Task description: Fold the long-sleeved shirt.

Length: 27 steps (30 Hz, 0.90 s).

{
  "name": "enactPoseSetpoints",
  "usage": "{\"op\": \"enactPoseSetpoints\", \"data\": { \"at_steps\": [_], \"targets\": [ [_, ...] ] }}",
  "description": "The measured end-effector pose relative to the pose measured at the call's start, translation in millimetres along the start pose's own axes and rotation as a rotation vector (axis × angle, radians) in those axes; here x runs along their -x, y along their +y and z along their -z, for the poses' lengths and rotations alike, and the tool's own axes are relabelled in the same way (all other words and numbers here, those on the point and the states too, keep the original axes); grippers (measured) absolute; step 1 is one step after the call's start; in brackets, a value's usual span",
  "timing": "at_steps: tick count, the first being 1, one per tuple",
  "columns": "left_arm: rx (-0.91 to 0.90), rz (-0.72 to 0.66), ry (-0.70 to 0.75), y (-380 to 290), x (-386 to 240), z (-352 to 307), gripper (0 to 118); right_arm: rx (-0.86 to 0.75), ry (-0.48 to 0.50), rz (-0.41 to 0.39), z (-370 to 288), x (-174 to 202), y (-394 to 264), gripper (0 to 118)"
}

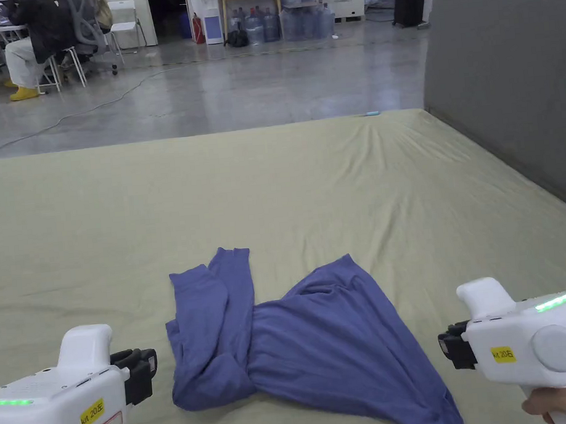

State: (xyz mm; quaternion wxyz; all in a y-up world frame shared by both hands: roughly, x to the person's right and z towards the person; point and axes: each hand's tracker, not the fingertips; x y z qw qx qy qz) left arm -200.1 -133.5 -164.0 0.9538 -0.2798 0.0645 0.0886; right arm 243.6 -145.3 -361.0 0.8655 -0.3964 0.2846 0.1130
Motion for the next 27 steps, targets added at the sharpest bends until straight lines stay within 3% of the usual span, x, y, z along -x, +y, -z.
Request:
{"op": "enactPoseSetpoints", "data": {
  "at_steps": [4,7,8,9,13,17,18,19,21,22,23,24,25,26,27],
  "targets": [
    [0.048,-0.049,-0.053,-2,-1,14,0,0.029,0.022,-0.016,-5,27,-10,0],
    [0.045,-0.044,-0.049,0,1,21,0,0.043,0.022,-0.009,5,17,-4,1],
    [0.044,-0.047,-0.05,1,0,23,0,0.049,0.025,0.005,9,16,-2,24],
    [0.04,-0.061,-0.056,1,0,24,0,0.061,0.022,0.017,15,13,1,60],
    [0.036,-0.09,-0.074,-2,1,27,0,0.218,-0.022,0.012,56,8,-9,105],
    [0.036,-0.106,-0.077,-6,1,25,0,0.291,-0.061,-0.017,84,10,-24,99],
    [0.04,-0.113,-0.077,-6,5,23,0,0.304,-0.054,-0.019,88,12,-26,86],
    [0.045,-0.119,-0.075,-6,5,24,0,0.324,-0.049,-0.02,93,14,-29,57],
    [0.052,-0.126,-0.068,-7,6,25,0,0.329,-0.08,-0.038,98,19,-35,48],
    [0.056,-0.125,-0.066,-7,8,25,0,0.318,-0.086,-0.076,98,21,-32,38],
    [0.058,-0.126,-0.055,-7,7,27,0,0.323,-0.084,-0.113,95,22,-29,6],
    [0.066,-0.131,-0.033,-8,6,30,3,0.286,-0.11,-0.116,92,21,-28,0],
    [0.089,-0.141,-0.012,-9,5,33,25,0.247,-0.131,-0.112,89,23,-29,0],
    [0.109,-0.158,-0.004,-9,8,37,59,0.287,-0.098,-0.084,91,20,-29,0],
    [0.138,-0.173,-0.021,-12,7,42,79,0.293,-0.089,-0.08,93,17,-30,0]
  ]
}}
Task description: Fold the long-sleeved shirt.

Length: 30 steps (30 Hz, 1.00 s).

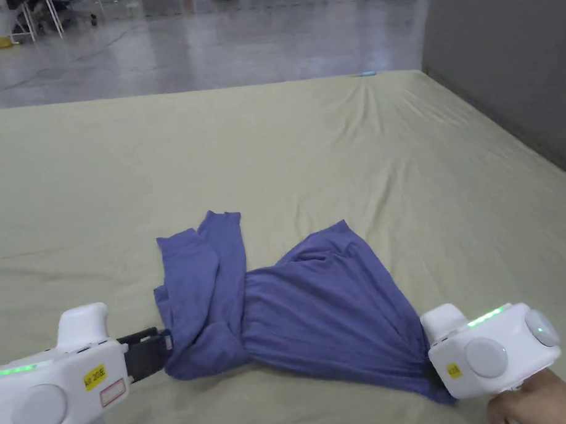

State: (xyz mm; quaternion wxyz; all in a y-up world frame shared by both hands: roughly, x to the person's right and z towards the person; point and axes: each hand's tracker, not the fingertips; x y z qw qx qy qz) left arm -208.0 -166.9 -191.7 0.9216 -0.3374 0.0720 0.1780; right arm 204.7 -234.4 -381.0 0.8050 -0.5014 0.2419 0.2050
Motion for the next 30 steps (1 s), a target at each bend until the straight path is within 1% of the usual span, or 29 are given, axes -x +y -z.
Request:
{"op": "enactPoseSetpoints", "data": {
  "at_steps": [1,2,4,8,9,10,11,12,14,17,20,21,23,24,26,28,30],
  "targets": [
    [0.009,-0.002,-0.004,-2,-2,5,89,-0.008,0.005,0.006,1,-2,-1,0],
    [0.018,-0.001,-0.002,-5,-5,10,90,-0.009,0.015,0.021,1,-3,-3,0],
    [0.039,0.031,-0.002,-8,-8,21,90,-0.013,0.024,0.036,0,-5,-4,0],
    [0.062,0.06,0.027,-10,-12,50,90,-0.014,0.031,0.03,-4,-3,-5,0],
    [0.07,0.057,0.035,-8,-10,57,86,-0.015,0.031,0.031,-4,-2,-6,0],
    [0.085,0.053,0.044,-5,-8,64,69,-0.015,0.034,0.032,0,-7,-6,0],
    [0.089,0.047,0.055,-4,-7,71,22,-0.017,0.034,0.032,1,-7,-6,0],
    [0.083,0.055,0.057,-5,-7,75,2,-0.018,0.034,0.031,1,-8,-6,0],
    [0.076,0.084,0.066,-5,-9,79,2,-0.019,0.036,0.033,-2,-6,-6,0],
    [0.029,0.106,0.035,-3,-14,66,1,-0.041,0.049,0.058,-11,-11,-6,0],
    [-0.06,0.109,-0.005,7,-13,40,1,-0.092,0.083,0.108,-26,-22,-3,0],
    [-0.102,0.119,-0.001,13,-10,31,1,-0.167,0.096,0.135,-35,-27,0,0],
    [-0.141,0.136,0.006,27,-6,15,1,-0.21,0.089,0.165,-55,-35,10,0],
    [-0.186,0.126,-0.005,34,-3,4,1,-0.274,0.099,0.189,-67,-39,14,0],
    [-0.246,0.124,-0.021,50,2,-17,1,-0.347,0.124,0.191,-97,-40,25,0],
    [-0.3,0.124,-0.023,65,7,-32,2,-0.423,0.108,0.185,-125,-43,38,0],
    [-0.369,0.137,-0.047,83,8,-55,1,-0.498,0.115,0.174,-156,-47,56,0]
  ]
}}
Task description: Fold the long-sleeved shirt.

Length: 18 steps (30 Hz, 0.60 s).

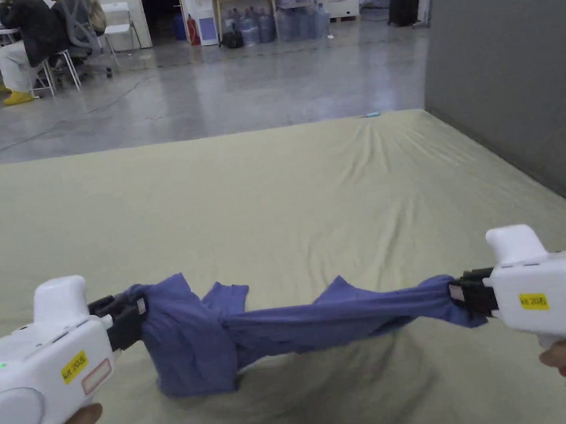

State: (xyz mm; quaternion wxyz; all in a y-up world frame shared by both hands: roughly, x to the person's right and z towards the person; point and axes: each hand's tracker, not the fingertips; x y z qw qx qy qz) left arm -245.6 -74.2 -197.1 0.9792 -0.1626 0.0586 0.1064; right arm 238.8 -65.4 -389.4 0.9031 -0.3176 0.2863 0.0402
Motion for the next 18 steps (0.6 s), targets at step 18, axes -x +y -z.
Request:
{"op": "enactPoseSetpoints", "data": {
  "at_steps": [18],
  "targets": [
    [-0.251,0.168,0.045,283,-34,22,1,-0.409,-0.034,-0.078,-37,39,298,0]
  ]
}}
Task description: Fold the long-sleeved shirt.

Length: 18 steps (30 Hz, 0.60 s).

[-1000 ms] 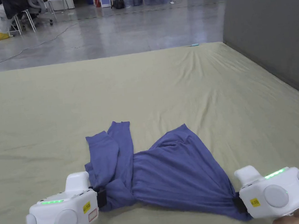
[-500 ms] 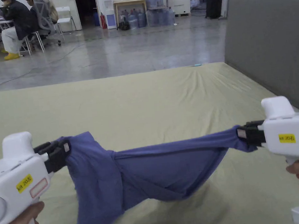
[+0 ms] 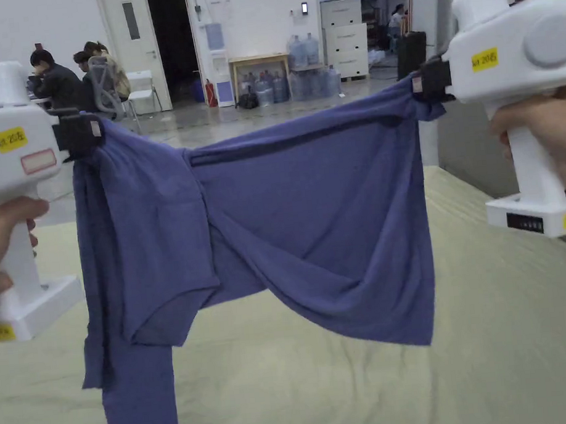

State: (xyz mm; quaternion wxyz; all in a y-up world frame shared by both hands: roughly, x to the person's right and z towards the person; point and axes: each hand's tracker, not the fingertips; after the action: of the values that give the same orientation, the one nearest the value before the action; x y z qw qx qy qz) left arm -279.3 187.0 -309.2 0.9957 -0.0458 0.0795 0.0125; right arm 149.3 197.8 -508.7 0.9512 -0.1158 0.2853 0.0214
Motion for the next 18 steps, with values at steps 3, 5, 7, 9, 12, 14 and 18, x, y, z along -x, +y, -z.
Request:
{"op": "enactPoseSetpoints", "data": {
  "at_steps": [3,5,7,9,12,14,18],
  "targets": [
    [-0.004,0.07,0.062,47,13,57,1,-0.028,-0.02,0.011,47,-6,49,0],
    [-0.007,0.089,0.078,70,14,80,1,-0.029,-0.043,0.017,68,-8,73,0],
    [-0.02,0.096,0.098,82,12,98,1,-0.027,-0.059,0.024,84,-9,87,0],
    [-0.044,0.074,0.107,81,13,112,1,-0.025,-0.076,0.048,98,-9,86,0],
    [-0.021,0.045,0.105,51,19,136,1,0.005,-0.073,0.103,124,-15,55,0],
    [0.024,0.022,0.095,15,25,154,1,0.065,-0.063,0.127,148,-20,18,0],
    [0.193,0.024,0.092,-93,35,193,1,0.238,-0.071,0.135,198,-26,-88,0]
  ]
}}
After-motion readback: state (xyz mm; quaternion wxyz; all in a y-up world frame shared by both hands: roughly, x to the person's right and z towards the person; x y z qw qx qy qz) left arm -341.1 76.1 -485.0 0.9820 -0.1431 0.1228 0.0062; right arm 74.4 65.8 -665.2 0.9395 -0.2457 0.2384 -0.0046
